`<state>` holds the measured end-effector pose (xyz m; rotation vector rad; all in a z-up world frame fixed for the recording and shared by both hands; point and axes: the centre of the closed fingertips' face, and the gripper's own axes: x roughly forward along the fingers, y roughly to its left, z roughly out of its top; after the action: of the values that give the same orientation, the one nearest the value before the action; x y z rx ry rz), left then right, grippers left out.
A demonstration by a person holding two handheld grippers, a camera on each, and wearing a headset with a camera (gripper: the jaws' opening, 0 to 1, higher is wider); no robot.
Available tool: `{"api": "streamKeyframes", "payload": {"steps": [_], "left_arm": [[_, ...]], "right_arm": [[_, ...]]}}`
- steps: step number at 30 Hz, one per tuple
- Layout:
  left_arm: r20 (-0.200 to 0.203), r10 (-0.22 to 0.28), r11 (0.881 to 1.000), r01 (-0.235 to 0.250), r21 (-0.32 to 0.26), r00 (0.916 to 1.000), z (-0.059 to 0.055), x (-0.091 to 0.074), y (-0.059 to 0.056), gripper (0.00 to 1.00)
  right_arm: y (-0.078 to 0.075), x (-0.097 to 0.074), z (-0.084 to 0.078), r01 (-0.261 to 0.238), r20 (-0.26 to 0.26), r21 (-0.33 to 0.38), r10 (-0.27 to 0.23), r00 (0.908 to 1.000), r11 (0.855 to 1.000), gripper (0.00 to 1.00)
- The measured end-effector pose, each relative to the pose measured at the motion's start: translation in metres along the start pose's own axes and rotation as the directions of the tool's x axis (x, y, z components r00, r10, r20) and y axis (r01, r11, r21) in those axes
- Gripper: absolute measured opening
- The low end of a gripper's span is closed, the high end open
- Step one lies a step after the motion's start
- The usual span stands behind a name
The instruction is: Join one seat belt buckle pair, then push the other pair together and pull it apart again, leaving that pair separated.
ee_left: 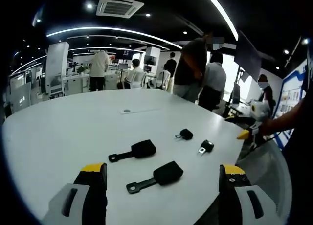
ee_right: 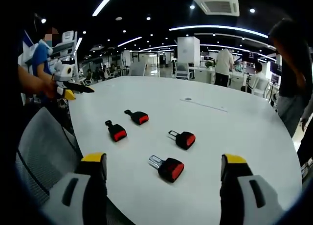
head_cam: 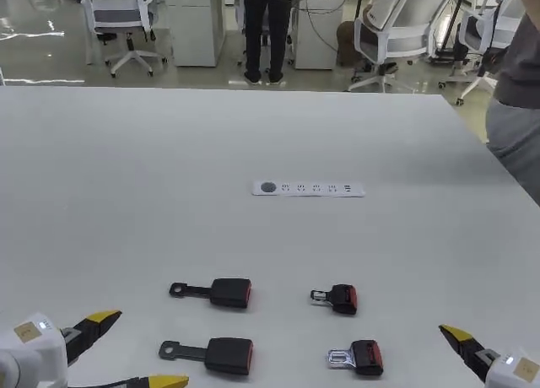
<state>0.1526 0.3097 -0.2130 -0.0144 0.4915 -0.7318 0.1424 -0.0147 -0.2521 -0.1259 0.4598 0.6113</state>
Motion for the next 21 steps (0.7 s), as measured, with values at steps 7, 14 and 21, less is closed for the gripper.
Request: {"api": "streamKeyframes", "payload": {"steps": [7, 14, 21], "left_arm": [[0.005, 0.0, 1.0, 0.0, -0.012, 1.0, 0.0012, -0.0001, -0.0033, 0.97], [0.009, 0.004, 1.0, -0.003, -0.014, 1.0, 0.0022, -0.0018, -0.0053, 0.97], [0.01, 0.004, 1.0, -0.004, -0.018, 0.9999, 0.0004, -0.0012, -0.0016, 0.97]], "right_arm": [[-0.0008, -0.0008, 0.0016, 0.006, 0.007, 0.008, -0.006, 1.0, 1.0, 0.99], [-0.0016, -0.002, 0.0016, 0.012, 0.006, 0.008, -0.012, 0.9999, 1.0, 0.99], [-0.0029, -0.001, 0.0032, 0.012, 0.009, 0.009, -0.012, 0.9999, 1.0, 0.99]]}}
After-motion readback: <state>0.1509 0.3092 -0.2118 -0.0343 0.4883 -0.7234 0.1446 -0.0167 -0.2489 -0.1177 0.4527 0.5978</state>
